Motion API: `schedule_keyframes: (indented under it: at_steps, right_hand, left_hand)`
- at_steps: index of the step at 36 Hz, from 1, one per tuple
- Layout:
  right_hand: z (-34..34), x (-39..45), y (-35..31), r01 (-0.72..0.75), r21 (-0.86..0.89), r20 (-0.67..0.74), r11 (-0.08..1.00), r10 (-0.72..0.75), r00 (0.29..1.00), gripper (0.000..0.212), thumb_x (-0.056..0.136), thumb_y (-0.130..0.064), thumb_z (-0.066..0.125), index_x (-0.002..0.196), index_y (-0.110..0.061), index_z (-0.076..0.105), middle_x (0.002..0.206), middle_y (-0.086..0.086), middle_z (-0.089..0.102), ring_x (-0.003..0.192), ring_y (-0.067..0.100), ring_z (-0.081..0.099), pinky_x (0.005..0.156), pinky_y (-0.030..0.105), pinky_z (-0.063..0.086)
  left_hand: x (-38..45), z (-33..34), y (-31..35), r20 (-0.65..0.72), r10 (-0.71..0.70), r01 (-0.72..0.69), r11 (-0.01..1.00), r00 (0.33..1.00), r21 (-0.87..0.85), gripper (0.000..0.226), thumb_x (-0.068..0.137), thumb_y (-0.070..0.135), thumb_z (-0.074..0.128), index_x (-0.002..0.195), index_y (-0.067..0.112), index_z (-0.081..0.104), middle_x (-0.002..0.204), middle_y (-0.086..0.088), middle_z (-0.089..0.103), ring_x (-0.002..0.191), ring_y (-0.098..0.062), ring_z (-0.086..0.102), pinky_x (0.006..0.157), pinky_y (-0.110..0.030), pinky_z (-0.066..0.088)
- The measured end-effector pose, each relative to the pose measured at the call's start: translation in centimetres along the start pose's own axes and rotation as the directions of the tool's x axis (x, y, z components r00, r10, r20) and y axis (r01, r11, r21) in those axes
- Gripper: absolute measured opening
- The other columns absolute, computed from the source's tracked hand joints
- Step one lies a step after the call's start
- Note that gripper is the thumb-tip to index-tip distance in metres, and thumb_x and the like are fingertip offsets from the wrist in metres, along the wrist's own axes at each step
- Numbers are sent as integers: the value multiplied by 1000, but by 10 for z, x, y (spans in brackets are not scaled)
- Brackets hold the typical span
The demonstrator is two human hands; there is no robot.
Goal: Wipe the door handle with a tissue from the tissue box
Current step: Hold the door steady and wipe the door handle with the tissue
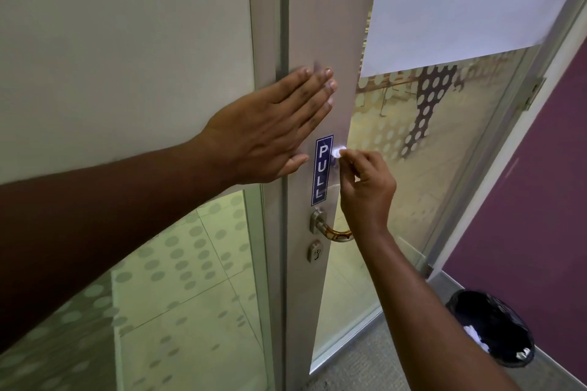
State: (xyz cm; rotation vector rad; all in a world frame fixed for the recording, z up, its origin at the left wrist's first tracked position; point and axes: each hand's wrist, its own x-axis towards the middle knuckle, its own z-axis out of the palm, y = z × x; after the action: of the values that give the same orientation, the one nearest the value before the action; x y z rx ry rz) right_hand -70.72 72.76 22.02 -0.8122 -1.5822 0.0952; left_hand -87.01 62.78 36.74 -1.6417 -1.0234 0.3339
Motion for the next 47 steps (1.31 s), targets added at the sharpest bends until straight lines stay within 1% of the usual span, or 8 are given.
schedule_keyframes:
  at_steps: [7, 11, 16, 24, 29, 33, 38, 47]
  right_hand:
    - [0, -29, 7, -66, -22, 114, 998, 68, 991, 18, 88, -4, 72, 105, -6, 75, 89, 4, 67, 75, 10, 61, 68, 21, 54]
    - [-10, -22, 5, -160, 12, 121, 987, 157, 980, 16, 87, -5, 72, 103, -9, 76, 90, 3, 67, 77, 9, 63, 70, 4, 46]
    - [-7, -2, -3, -285, 155, 29, 946, 284, 958, 29, 90, -12, 70, 119, -11, 69, 107, 3, 62, 92, -7, 60, 76, 3, 49]
    - [4, -21, -2, -72, 16, 61, 997, 71, 996, 32, 88, -4, 72, 119, -6, 69, 103, 4, 61, 91, 4, 55, 80, 6, 48]
    - [7, -35, 3, -89, -25, 99, 996, 91, 991, 23, 86, -7, 74, 109, -5, 73, 93, 3, 63, 82, 0, 52, 73, 2, 46]
    - [-1, -36, 5, -111, -99, 170, 989, 127, 977, 20, 87, -10, 74, 107, -10, 76, 85, 2, 64, 72, 6, 54, 64, 16, 49]
    - [-15, -17, 6, -228, -63, 141, 972, 234, 962, 22, 87, -20, 75, 107, -14, 77, 85, -4, 68, 71, -3, 57, 65, 0, 40]
    - [-2, -16, 2, -162, -96, 70, 982, 169, 983, 22, 89, -18, 72, 111, -15, 74, 87, -1, 68, 78, 15, 59, 64, 25, 49]
  left_hand:
    - [-1, 0, -1, -1, 6, -6, 1000, 1000, 16, 84, 102, 54, 0, 157, -10, 4, 163, -36, 7, 154, -48, 8, 127, -53, 11]
    - [0, -1, 0, 2, 6, -6, 1000, 1000, 27, 84, 102, 53, -2, 157, -10, 4, 162, -37, 7, 154, -48, 8, 127, -53, 10]
    - [1, -2, 0, 14, 5, -5, 1000, 1000, 6, 83, 102, 53, -3, 157, -10, 3, 162, -37, 6, 154, -48, 8, 127, -53, 9]
    - [0, -2, 0, 25, 3, -3, 1000, 1000, -4, 83, 102, 53, -1, 157, -10, 2, 163, -36, 5, 154, -48, 6, 127, -53, 10]
    - [0, -2, -1, 24, 2, -2, 1000, 1000, 5, 84, 102, 53, -1, 157, -9, 2, 163, -36, 5, 154, -48, 7, 127, -53, 9]
    - [0, -2, -1, 20, 3, -4, 1000, 1000, 10, 83, 102, 52, -3, 157, -10, 2, 163, -36, 5, 154, -48, 6, 127, -54, 9]
    - [0, -2, -1, 32, -1, 1, 1000, 999, -1, 84, 101, 53, -4, 157, -9, 1, 163, -36, 4, 154, -48, 5, 127, -53, 7]
    - [0, -2, -1, 14, 1, -1, 1000, 1000, 7, 84, 102, 53, -3, 157, -10, 3, 163, -36, 6, 154, -47, 7, 127, -53, 8]
